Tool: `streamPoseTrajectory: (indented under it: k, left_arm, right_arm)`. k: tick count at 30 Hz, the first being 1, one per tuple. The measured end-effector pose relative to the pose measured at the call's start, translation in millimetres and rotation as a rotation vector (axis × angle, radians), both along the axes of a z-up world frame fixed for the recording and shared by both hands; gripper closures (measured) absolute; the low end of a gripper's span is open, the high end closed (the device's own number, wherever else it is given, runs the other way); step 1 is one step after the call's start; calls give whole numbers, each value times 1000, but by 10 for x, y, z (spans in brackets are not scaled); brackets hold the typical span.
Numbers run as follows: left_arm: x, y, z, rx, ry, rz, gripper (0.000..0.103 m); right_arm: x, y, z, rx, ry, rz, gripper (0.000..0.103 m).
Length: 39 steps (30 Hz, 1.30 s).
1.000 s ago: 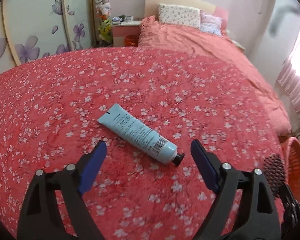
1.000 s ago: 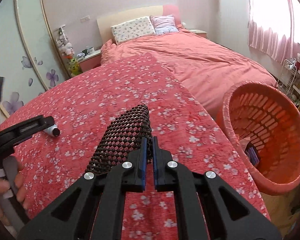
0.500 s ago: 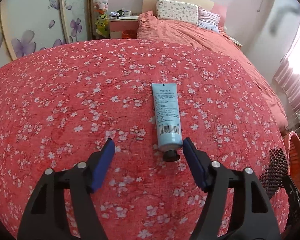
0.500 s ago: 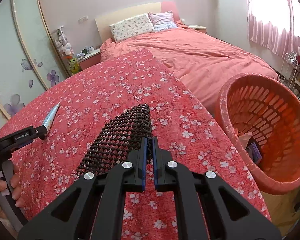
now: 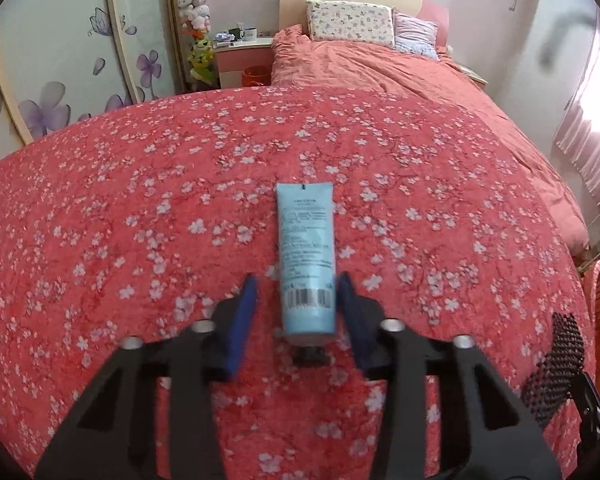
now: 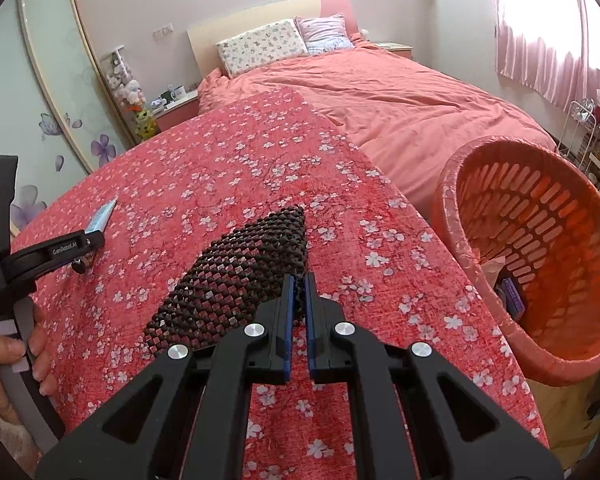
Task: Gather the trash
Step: 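Close the left tool on the light-blue tube, then carry the tube and mesh pad in both tools over the orange basket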
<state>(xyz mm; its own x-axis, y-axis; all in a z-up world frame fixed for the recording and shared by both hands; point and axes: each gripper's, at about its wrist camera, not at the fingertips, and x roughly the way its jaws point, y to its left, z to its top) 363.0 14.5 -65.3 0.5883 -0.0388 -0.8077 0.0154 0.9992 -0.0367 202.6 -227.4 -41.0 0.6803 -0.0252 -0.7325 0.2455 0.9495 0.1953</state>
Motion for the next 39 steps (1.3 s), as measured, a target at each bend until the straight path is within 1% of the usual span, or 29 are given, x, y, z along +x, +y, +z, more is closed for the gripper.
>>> streamPoseTrajectory:
  k: [1,4,6,9,12,16,18,19,21,27,32,36,39]
  left_arm:
    - [2,24,6,3,2,1,75]
    - [-42,127,20,1,5,-15,75]
    - [-160,232,18,9,0,-30,75]
    - [-338,407,9,0,-6,-45,75]
    - [-408,512,0,-7,-6,-43,75]
    - [-364,521,-7,-6,-4,-29,69]
    - [-327,496,-11,10,-9,-26,71]
    - [-320,486,-14,26,-15,-26,74]
    - [-334,476,-31,44,-39,-32,74]
    - [-319,463,-38,29,-39,-23,74]
    - [-337,515,-49,-5,-40,-6,73]
    - [-343,509,-52,7,-39,-7,73]
    - [-348,512,-50,-2,-40,-6,73]
  right_arm:
    - [2,-1,-2,1,1,0,98]
    - [-9,-14,-8,6,2,-1,98]
    - [-9,-24,-9,10,1,-1,98]
    - [-10,-29,-12,11,2,0,98]
    - [-10,-27,-14,9,2,0,98]
    - [-3,-19,-10,0,7,1,98]
    - [2,-18,-12,-3,9,1,98]
    - [3,-6,-11,-4,10,1,98]
    - [3,-5,-11,-4,11,1,97]
    - [7,1,-9,-5,12,1,97]
    - [6,-39,-33,3,14,-2,97]
    - [-1,11,-13,-16,3,17,97]
    - [20,66,-6,-25,3,39,97]
